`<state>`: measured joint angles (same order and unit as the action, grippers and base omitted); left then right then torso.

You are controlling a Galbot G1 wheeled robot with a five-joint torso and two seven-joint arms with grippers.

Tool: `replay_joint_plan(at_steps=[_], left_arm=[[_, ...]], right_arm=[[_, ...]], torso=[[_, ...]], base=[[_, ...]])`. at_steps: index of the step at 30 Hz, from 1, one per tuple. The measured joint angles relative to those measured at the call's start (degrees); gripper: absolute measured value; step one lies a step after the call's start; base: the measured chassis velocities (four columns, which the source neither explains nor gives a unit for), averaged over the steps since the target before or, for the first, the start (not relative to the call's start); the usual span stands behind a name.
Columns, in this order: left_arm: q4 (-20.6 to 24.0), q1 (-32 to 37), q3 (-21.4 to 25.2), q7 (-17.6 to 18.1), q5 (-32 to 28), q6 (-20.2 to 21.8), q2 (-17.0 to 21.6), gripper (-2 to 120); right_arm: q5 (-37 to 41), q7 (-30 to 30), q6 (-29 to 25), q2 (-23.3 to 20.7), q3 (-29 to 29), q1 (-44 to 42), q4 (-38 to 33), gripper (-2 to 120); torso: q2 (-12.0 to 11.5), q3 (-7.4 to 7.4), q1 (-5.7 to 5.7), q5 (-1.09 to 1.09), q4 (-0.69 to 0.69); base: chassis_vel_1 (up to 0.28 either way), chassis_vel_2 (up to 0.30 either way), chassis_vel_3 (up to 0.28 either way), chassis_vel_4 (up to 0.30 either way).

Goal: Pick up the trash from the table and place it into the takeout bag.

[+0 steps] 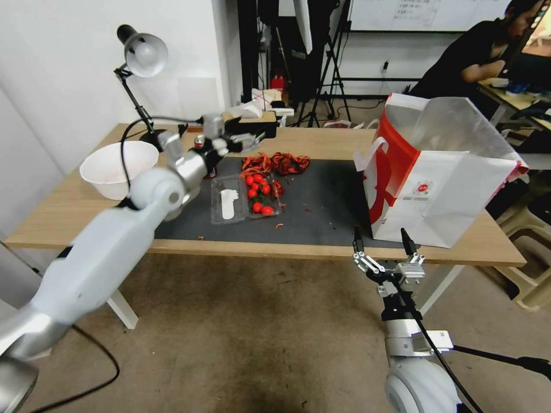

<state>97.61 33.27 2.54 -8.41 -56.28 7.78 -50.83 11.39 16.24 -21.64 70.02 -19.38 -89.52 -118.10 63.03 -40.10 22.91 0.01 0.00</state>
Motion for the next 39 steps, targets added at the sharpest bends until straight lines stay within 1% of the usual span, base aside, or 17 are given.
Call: replay_joint_plan(at_steps=[4, 5, 8, 10, 11, 12, 13, 15, 16, 18, 19, 24, 27, 28, 30, 36, 39], left_arm=[[5.3, 7.7, 5.8, 3.0, 3.7, -0.5, 0.5, 100], [5.3, 7.7, 5.8, 3.0, 3.7, -0.5, 0.5, 100], [10.2, 15.8, 11.4, 6.5, 8.5, -0.2, 0.4, 100], [11.2, 17.7, 12.7, 7.2, 9.6, -0.1, 0.1, 100], [13.0, 21.1, 14.9, 8.4, 11.3, 0.0, -0.6, 100], [14.2, 23.3, 16.3, 9.2, 12.9, 0.1, -1.2, 100], [14.2, 23.3, 16.3, 9.2, 12.9, 0.1, -1.2, 100], [16.1, 28.2, 18.9, 9.9, 16.1, -0.2, -3.1, 100], [16.1, 28.2, 18.9, 9.9, 16.1, -0.2, -3.1, 100], [18.2, 34.0, 21.5, 11.3, 20.5, -1.1, -6.3, 100], [18.8, 35.9, 22.2, 11.6, 22.0, -1.4, -7.2, 100], [20.7, 40.8, 23.8, 12.5, 25.6, -3.1, -10.0, 100], [21.6, 44.4, 24.9, 12.9, 28.8, -6.1, -12.0, 100], [21.6, 44.4, 24.9, 12.9, 28.8, -6.1, -12.0, 100], [22.1, 46.7, 25.4, 13.2, 29.8, -8.1, -13.1, 100], [22.2, 49.2, 25.5, 14.0, 31.2, -11.2, -14.7, 100], [21.2, 51.6, 24.8, 14.9, 32.6, -14.5, -16.2, 100]], right_arm=[[-0.1, 0.0, -0.2, 0.0, 0.3, 0.0, 0.2, 100], [-0.1, 0.0, -0.2, 0.0, 0.3, 0.0, 0.2, 100], [-0.2, 0.0, -0.4, 0.1, 0.3, -0.3, 0.2, 100], [-0.2, 0.0, -0.4, 0.1, 0.3, -0.4, 0.2, 100], [-0.2, 0.0, -0.5, 0.1, 0.3, -0.6, 0.1, 100], [-0.2, 0.0, -0.6, 0.1, 0.3, -0.7, 0.1, 100], [-0.2, 0.0, -0.6, 0.1, 0.3, -0.7, 0.1, 100], [-0.3, 0.0, -0.7, 0.2, 0.3, -1.0, 0.1, 100], [-0.3, 0.0, -0.7, 0.2, 0.3, -1.0, 0.1, 100], [-0.6, 0.0, -0.9, 0.3, 0.4, -1.1, 0.0, 100], [-0.7, 0.0, -0.9, 0.3, 0.5, -1.2, -0.1, 100], [-1.0, 0.0, -0.8, 0.3, 0.5, -1.6, -0.1, 100], [-1.3, 0.0, -0.7, 0.4, 0.5, -2.1, -0.1, 100], [-1.3, 0.0, -0.7, 0.4, 0.5, -2.1, -0.1, 100], [-1.4, 0.2, -0.6, 0.4, 0.6, -2.3, -0.1, 100], [-1.6, 0.7, -0.4, 0.4, 0.7, -2.4, 0.2, 100], [-1.8, 1.2, -0.1, 0.4, 0.8, -2.6, 0.3, 100]], torso=[[0.0, 0.00, 0.00, -0.02, -0.02], [0.0, 0.00, 0.00, -0.02, -0.02], [0.0, 0.00, 0.00, -0.01, 0.01], [0.0, 0.00, 0.00, -0.03, 0.00], [0.0, 0.00, 0.00, 0.01, 0.01], [0.0, 0.00, 0.00, -0.02, -0.01], [0.0, 0.00, 0.00, -0.02, -0.01], [0.0, 0.00, 0.00, 0.00, 0.02], [0.0, 0.00, 0.00, 0.00, 0.02], [0.0, 0.00, 0.00, -0.02, -0.01], [0.0, 0.00, 0.00, 0.00, 0.00], [0.0, 0.00, 0.00, -0.01, -0.01], [0.0, 0.00, -0.01, -0.02, 0.00], [0.0, 0.00, -0.01, -0.02, 0.00], [0.0, 0.00, -0.01, -0.02, 0.00], [0.0, -0.01, 0.00, -0.01, 0.00], [0.0, -0.01, 0.00, -0.01, 0.00]], base=[[0.000, 0.000, 0.000, 0.000], [0.000, 0.000, 0.000, 0.000], [0.000, 0.000, 0.000, 0.000], [0.000, 0.000, 0.000, 0.000], [0.000, 0.000, 0.000, 0.000], [0.000, 0.000, 0.000, 0.000], [0.000, 0.000, 0.000, 0.000], [0.000, 0.000, 0.000, 0.000], [0.000, 0.000, 0.000, 0.000], [0.000, 0.000, 0.000, 0.000], [0.000, 0.000, 0.000, 0.000], [0.000, 0.000, 0.000, 0.000], [0.000, 0.000, 0.000, 0.000], [0.000, 0.000, 0.000, 0.000], [0.000, 0.000, 0.000, 0.000], [0.000, 0.000, 0.000, 0.000], [0.000, 0.000, 0.000, 0.000]])
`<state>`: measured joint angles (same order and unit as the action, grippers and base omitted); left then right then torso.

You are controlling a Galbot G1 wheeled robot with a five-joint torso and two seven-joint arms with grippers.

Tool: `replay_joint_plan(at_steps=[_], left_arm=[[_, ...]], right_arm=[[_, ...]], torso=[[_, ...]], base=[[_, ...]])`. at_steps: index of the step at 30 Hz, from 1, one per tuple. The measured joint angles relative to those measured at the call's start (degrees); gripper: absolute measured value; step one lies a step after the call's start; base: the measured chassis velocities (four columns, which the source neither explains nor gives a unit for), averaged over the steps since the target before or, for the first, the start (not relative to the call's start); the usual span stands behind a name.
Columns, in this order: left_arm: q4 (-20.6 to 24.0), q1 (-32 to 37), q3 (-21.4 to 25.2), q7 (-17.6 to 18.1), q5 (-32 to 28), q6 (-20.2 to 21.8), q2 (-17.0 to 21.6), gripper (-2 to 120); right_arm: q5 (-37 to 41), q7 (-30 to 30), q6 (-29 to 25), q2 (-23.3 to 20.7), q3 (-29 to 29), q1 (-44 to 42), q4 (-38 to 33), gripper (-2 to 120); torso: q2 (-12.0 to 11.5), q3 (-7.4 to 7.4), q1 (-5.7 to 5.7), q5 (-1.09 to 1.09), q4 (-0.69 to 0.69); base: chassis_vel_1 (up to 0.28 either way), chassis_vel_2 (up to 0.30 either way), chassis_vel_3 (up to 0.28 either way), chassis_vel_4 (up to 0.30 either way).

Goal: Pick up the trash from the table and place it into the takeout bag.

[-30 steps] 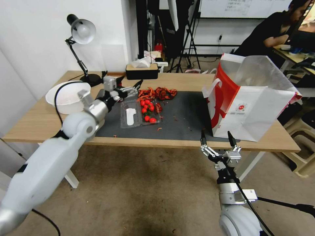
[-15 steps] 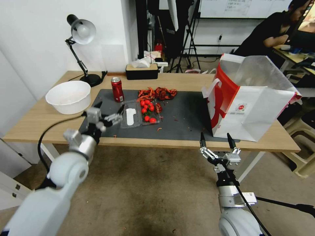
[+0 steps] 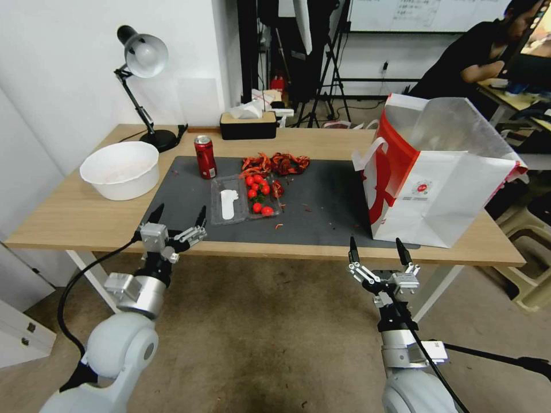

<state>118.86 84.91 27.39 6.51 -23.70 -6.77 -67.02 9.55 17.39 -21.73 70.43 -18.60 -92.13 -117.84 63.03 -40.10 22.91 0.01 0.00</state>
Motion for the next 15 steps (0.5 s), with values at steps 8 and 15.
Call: replay_joint_plan(at_steps=[8, 15], left_arm=[[-4.1, 4.4, -1.1, 0.6, 2.1, -8.2, -1.6, 100], [-5.8, 5.9, -1.4, 0.5, 2.9, -12.1, -1.8, 100]], right_arm=[[-0.2, 0.9, 0.9, -0.1, 0.1, -0.4, 0.4, 100], [-0.2, 1.1, 1.3, 0.0, 0.5, -0.3, 0.7, 100]], torso=[[0.0, 0.00, 0.01, -0.01, 0.01], [0.0, 0.00, 0.01, -0.01, 0.01]], base=[[0.000, 0.000, 0.000, 0.000], [0.000, 0.000, 0.000, 0.000]])
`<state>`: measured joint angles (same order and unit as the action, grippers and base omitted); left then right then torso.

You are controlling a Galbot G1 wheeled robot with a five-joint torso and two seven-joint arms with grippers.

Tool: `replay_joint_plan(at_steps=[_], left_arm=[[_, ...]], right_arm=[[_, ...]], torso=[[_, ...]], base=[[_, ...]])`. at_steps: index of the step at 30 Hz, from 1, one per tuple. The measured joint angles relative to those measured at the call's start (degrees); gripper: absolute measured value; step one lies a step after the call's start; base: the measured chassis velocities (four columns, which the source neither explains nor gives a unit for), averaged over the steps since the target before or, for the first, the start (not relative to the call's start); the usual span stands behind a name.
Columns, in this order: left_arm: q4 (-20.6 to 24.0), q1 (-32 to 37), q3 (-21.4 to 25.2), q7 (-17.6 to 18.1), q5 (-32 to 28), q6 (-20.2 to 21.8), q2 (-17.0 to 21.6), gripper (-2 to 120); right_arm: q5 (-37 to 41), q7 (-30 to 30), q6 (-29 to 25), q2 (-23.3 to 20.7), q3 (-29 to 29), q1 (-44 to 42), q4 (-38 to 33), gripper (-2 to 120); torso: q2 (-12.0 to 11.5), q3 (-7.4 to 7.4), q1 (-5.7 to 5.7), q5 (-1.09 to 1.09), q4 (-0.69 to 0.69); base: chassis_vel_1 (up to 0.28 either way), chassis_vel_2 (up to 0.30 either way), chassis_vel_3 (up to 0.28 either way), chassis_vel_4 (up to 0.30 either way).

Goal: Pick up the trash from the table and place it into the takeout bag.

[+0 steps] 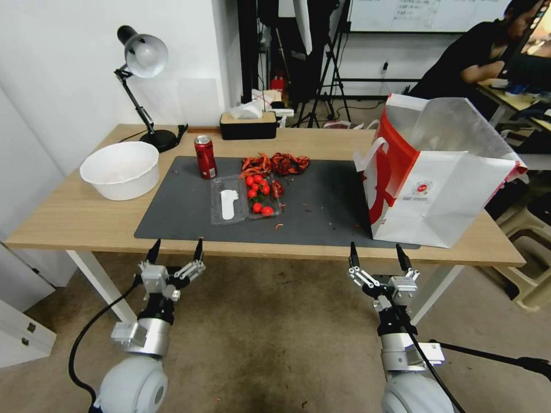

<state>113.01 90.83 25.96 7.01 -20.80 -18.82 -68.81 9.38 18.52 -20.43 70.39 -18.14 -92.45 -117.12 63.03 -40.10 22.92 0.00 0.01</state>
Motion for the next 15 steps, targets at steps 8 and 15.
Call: replay_joint_plan(at_steps=[8, 15], left_arm=[[-1.3, 0.8, -0.3, -0.6, 0.4, -2.1, -0.1, 100], [-1.7, 0.9, -0.3, -0.9, 0.5, -2.7, -0.2, 100]], right_arm=[[0.0, 0.2, 0.2, 0.1, 0.4, 0.1, 0.4, 100], [0.0, 0.3, 0.2, 0.1, 0.6, 0.2, 0.7, 100]], torso=[[0.0, 0.00, 0.00, 0.00, 0.00], [0.0, 0.00, 0.00, 0.00, 0.00]], base=[[0.000, 0.000, 0.000, 0.000], [0.000, 0.000, 0.000, 0.000]])
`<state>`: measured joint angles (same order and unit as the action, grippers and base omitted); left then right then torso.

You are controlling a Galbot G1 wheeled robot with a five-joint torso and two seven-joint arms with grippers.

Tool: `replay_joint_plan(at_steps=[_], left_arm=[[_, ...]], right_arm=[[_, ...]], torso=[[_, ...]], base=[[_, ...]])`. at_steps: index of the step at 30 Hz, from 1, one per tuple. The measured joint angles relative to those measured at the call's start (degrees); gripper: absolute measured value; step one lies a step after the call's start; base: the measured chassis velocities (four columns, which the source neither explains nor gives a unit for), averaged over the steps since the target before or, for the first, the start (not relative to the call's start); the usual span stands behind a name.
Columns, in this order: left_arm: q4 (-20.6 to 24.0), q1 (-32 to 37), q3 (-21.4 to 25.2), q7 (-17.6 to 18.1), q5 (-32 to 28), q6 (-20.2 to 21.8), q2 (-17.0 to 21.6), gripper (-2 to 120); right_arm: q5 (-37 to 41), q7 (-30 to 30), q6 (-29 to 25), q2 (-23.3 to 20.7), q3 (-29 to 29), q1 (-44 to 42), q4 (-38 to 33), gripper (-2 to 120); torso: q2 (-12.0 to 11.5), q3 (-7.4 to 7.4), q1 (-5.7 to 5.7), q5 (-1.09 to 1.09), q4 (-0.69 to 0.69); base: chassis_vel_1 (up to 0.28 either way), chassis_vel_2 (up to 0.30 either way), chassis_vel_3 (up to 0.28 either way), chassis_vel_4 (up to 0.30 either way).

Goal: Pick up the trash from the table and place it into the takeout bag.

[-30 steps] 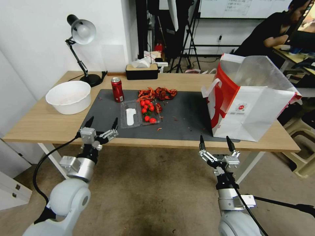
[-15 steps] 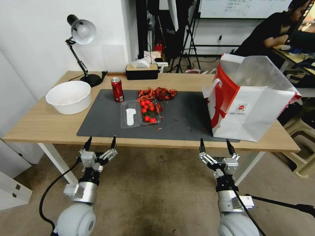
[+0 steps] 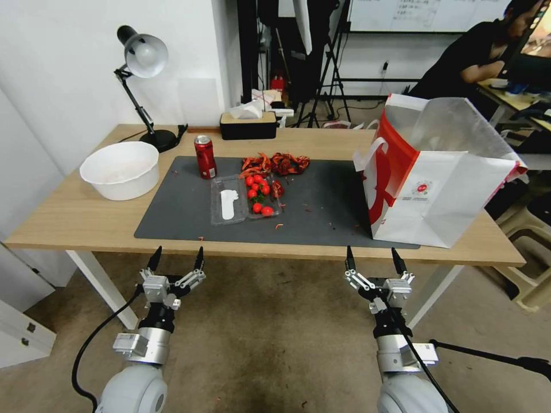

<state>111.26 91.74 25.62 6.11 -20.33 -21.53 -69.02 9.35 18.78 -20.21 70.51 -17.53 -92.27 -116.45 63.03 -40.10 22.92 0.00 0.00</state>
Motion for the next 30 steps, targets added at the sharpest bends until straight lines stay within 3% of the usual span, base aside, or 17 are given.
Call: replay_joint_plan(at_steps=[18, 26, 29, 30], left_arm=[[-0.7, -2.0, 0.0, -1.2, 0.2, 0.3, 1.4, 100], [-0.1, -14.5, -2.5, -2.8, -5.9, 9.8, 8.4, 100], [-3.8, -23.2, -5.5, -4.0, -11.3, 13.9, 11.9, 100], [-3.8, -23.2, -5.5, -4.0, -11.3, 13.9, 11.9, 100]], right_arm=[[0.0, 0.3, 0.0, 0.3, 0.3, 0.2, 0.5, 100], [-0.8, 0.3, 0.8, 0.8, 0.6, 0.5, 0.5, 100], [-0.9, 0.3, 1.2, 0.7, 1.0, 1.0, 0.4, 100], [-0.9, 0.3, 1.2, 0.7, 1.0, 1.0, 0.4, 100]], torso=[[0.0, 0.00, 0.00, 0.00, 0.00], [0.0, -0.01, 0.01, -0.02, 0.01], [0.0, -0.01, 0.01, 0.02, 0.00], [0.0, -0.01, 0.01, 0.02, 0.00]], base=[[0.000, 0.000, 0.000, 0.000], [0.000, 0.000, 0.000, 0.000], [0.000, 0.000, 0.000, 0.000], [0.000, 0.000, 0.000, 0.000]])
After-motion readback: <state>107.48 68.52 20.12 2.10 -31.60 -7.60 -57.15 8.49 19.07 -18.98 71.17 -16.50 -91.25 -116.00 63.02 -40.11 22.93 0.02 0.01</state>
